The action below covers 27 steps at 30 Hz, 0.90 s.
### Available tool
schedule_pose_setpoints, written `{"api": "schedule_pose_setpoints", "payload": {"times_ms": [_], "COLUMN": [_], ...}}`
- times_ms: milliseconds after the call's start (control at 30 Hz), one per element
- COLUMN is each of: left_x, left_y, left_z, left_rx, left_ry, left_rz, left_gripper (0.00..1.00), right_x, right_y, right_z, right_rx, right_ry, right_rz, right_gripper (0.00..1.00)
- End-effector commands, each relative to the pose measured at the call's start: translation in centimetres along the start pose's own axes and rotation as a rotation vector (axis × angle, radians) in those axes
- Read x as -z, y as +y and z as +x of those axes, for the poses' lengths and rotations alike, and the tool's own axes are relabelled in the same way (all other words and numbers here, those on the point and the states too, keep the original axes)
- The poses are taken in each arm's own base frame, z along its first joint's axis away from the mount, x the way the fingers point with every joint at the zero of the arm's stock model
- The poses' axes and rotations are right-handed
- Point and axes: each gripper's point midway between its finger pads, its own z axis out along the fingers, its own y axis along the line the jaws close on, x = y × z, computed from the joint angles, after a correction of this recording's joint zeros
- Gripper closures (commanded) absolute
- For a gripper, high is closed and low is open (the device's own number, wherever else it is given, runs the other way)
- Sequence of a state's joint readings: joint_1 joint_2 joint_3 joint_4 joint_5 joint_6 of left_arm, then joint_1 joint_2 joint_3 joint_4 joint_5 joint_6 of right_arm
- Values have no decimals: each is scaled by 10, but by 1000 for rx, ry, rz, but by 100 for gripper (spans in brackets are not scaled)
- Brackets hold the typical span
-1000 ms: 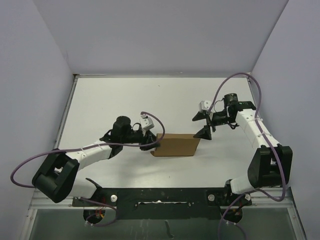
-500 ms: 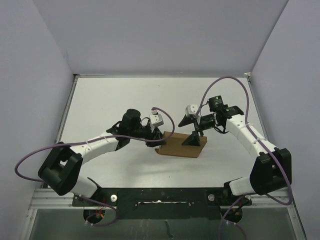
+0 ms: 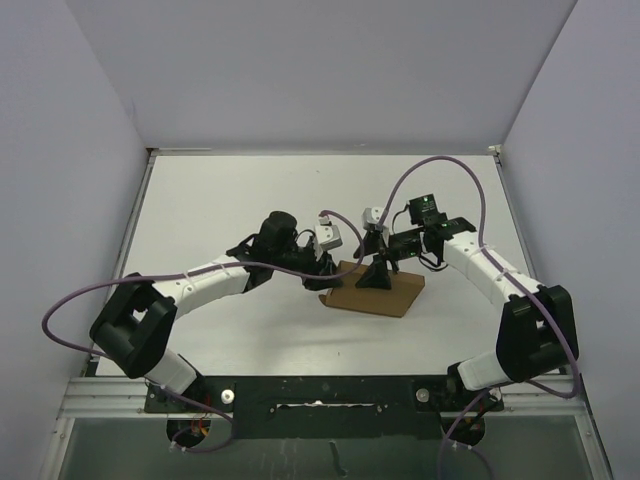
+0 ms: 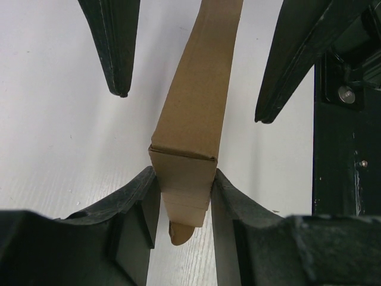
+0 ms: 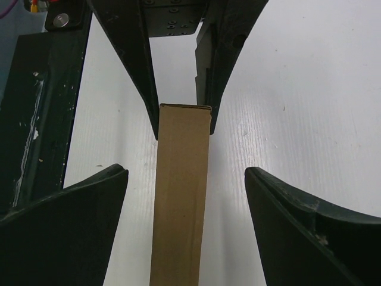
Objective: Fold the paper box
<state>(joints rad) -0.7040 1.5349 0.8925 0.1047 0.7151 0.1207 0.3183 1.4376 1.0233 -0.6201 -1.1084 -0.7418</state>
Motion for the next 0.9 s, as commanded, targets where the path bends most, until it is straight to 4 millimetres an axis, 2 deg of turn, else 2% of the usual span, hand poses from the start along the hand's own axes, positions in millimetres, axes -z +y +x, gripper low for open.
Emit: {"api": "schedule_pose_setpoints", "payload": {"times_ms": [0,100,300,467,867], "left_x": [-4,-4,-6,-8,-8], "left_y": [3,3,2,2,2], "left_z": [-24,-24,-27,-28,-29], "left_rx": [-60,-62,-60,-51,-38], "left_ry": [-38,-37,-35,-32,-30], "left_rz": [9,9,14,18,8], "left_gripper": [88,88,87,87,86], "right_x": [-6,-7,-8,-9,-8], "right_y": [-3,-4,-4,-5,-4], "right_z": [0,2,5,8,6], "right_rx": [-9,-20,-30,-31,-15], "right_ry": [-7,1,11,22,24], "right_rz": [-1,-6,-7,-12,-21], "right_gripper": [22,25,27,34,70]}}
